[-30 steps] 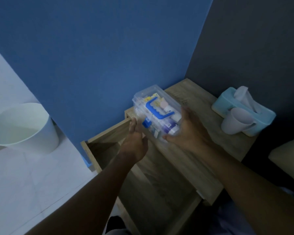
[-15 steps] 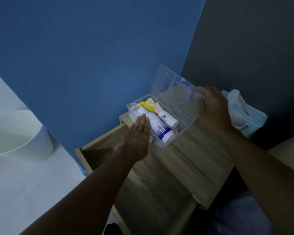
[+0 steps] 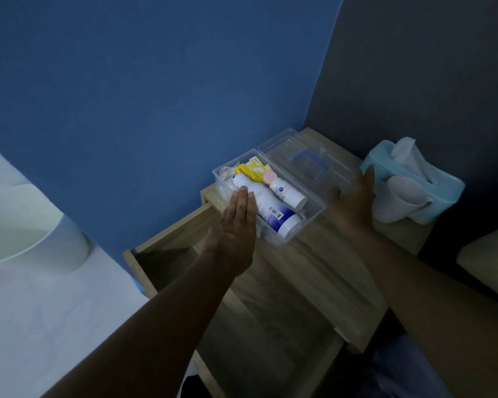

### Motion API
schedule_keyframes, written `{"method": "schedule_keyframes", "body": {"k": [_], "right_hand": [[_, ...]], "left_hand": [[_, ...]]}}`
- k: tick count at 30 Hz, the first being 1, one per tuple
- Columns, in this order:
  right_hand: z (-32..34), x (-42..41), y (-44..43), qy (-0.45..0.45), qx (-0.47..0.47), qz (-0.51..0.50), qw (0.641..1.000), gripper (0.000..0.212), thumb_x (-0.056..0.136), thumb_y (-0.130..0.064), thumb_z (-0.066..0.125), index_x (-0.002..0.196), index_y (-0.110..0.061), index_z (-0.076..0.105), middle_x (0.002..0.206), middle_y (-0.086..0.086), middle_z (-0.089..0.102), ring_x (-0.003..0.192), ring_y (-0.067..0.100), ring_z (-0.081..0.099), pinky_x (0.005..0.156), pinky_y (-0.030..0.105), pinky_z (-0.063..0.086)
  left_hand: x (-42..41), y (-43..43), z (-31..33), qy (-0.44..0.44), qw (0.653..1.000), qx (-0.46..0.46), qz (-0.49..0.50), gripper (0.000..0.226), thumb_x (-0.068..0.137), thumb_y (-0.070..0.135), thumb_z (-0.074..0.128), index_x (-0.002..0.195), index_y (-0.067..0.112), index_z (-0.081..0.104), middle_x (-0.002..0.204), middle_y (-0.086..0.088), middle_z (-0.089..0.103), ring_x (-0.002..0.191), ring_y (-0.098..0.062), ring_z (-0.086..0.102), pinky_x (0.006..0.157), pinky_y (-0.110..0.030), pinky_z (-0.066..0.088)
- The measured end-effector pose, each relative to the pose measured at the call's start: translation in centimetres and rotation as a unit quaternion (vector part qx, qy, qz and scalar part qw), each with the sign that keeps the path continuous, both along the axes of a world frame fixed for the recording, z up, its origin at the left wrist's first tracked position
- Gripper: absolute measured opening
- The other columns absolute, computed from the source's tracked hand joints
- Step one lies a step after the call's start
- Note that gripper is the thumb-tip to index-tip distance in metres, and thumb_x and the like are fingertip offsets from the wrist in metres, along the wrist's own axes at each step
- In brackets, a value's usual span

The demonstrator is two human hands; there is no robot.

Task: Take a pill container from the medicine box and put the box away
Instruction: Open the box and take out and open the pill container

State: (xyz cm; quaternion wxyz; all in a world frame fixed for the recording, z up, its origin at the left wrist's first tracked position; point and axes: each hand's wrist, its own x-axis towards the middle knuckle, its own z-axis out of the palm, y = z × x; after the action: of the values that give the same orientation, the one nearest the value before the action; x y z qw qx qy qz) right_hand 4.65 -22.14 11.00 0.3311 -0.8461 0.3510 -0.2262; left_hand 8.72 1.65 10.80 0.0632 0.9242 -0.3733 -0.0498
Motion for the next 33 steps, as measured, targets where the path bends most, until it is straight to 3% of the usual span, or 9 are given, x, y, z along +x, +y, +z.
{"method": "schedule_keyframes", "body": {"k": [3, 5, 10, 13, 15, 18, 23, 28, 33], "right_hand": [[2.3, 1.3, 1.4, -0.091, -0.142, 0.066, 0.983, 0.049, 0.093, -0.004, 0.054, 0.141, -0.007, 0.048, 0.147, 0.018, 0.046, 0.136, 0.031, 0.043, 0.106, 0.03, 0.034], [3.9, 3.4, 2.2, -0.085, -0.207, 0.16, 0.961, 0.034, 0.092, -0.006, 0.054, 0.124, -0.008, 0.064, 0.124, 0.013, 0.065, 0.116, 0.031, 0.058, 0.098, 0.037, 0.046], [5.8, 8.1, 4.6, 0.092, -0.294, 0.285, 0.908, 0.018, 0.089, -0.02, 0.062, 0.095, -0.019, 0.078, 0.096, 0.003, 0.076, 0.091, 0.025, 0.068, 0.072, 0.023, 0.039], [5.6, 9.9, 5.1, 0.196, -0.324, 0.238, 0.894, 0.031, 0.077, -0.043, 0.076, 0.096, -0.019, 0.078, 0.101, 0.003, 0.076, 0.098, 0.026, 0.067, 0.078, 0.029, 0.04], [5.0, 10.6, 5.1, 0.234, -0.329, 0.207, 0.891, 0.055, 0.067, -0.059, 0.079, 0.103, -0.017, 0.074, 0.109, 0.006, 0.073, 0.106, 0.029, 0.065, 0.084, 0.034, 0.043], [4.1, 10.9, 5.2, 0.25, -0.314, 0.182, 0.898, 0.065, 0.063, -0.06, 0.082, 0.109, -0.016, 0.068, 0.117, 0.01, 0.07, 0.112, 0.032, 0.063, 0.086, 0.037, 0.045], [3.7, 10.8, 5.0, 0.232, -0.225, 0.171, 0.931, 0.054, 0.06, -0.051, 0.085, 0.096, -0.012, 0.075, 0.104, 0.005, 0.075, 0.101, 0.026, 0.069, 0.072, 0.03, 0.047], [5.1, 8.0, 5.3, 0.117, -0.122, 0.146, 0.975, 0.03, 0.063, -0.041, 0.083, 0.079, -0.017, 0.074, 0.084, -0.001, 0.075, 0.078, 0.016, 0.069, 0.066, 0.028, 0.056], [7.2, 2.8, 6.2, 0.068, -0.083, 0.195, 0.975, 0.027, 0.064, -0.031, 0.085, 0.086, -0.021, 0.074, 0.072, -0.013, 0.067, 0.067, -0.003, 0.061, 0.057, 0.009, 0.046]], "left_hand": [[0.0, 0.0, -0.2, -0.004, 1.0, -0.004, 0.001, 0.094, 0.085, 0.008, 0.051, 0.15, 0.001, -0.017, 0.159, -0.02, -0.022, 0.147, -0.035, -0.017, 0.117, -0.039, -0.004], [-0.1, -0.1, -0.4, -0.022, 1.0, -0.007, -0.003, 0.094, 0.085, 0.01, 0.051, 0.149, 0.0, -0.017, 0.159, -0.022, -0.021, 0.147, -0.036, -0.017, 0.116, -0.039, -0.006], [-0.2, 0.0, -0.8, -0.045, 0.999, -0.021, -0.001, 0.09, 0.088, 0.011, 0.049, 0.149, -0.002, -0.016, 0.159, -0.024, -0.02, 0.147, -0.038, -0.016, 0.112, -0.038, -0.011], [-0.3, 0.0, -1.0, -0.069, 0.997, -0.017, -0.012, 0.086, 0.091, 0.014, 0.045, 0.147, -0.006, -0.016, 0.158, -0.028, -0.017, 0.147, -0.042, -0.014, 0.11, -0.04, -0.015], [-0.2, 0.0, -1.3, -0.083, 0.996, -0.019, -0.017, 0.084, 0.092, 0.016, 0.044, 0.146, -0.007, -0.017, 0.158, -0.028, -0.016, 0.146, -0.043, -0.013, 0.107, -0.041, -0.019], [0.0, -0.2, -1.7, -0.064, 0.997, -0.035, -0.007, 0.084, 0.094, 0.018, 0.045, 0.148, -0.005, -0.016, 0.158, -0.026, -0.017, 0.147, -0.041, -0.015, 0.108, -0.04, -0.018], [-0.1, -0.1, -1.7, -0.043, 0.997, -0.063, -0.004, 0.085, 0.093, 0.017, 0.046, 0.149, -0.004, -0.015, 0.159, -0.025, -0.018, 0.147, -0.039, -0.015, 0.113, -0.037, -0.011], [-0.3, 0.0, -1.2, -0.02, 0.999, -0.049, -0.007, 0.089, 0.092, 0.017, 0.049, 0.149, -0.003, -0.016, 0.159, -0.024, -0.018, 0.147, -0.038, -0.016, 0.111, -0.036, -0.013], [0.0, 0.5, 1.3, 0.152, 0.985, -0.075, 0.021, 0.102, 0.083, 0.007, 0.062, 0.154, 0.012, -0.012, 0.161, -0.007, -0.023, 0.148, -0.023, -0.018, 0.113, -0.025, -0.003]]}}
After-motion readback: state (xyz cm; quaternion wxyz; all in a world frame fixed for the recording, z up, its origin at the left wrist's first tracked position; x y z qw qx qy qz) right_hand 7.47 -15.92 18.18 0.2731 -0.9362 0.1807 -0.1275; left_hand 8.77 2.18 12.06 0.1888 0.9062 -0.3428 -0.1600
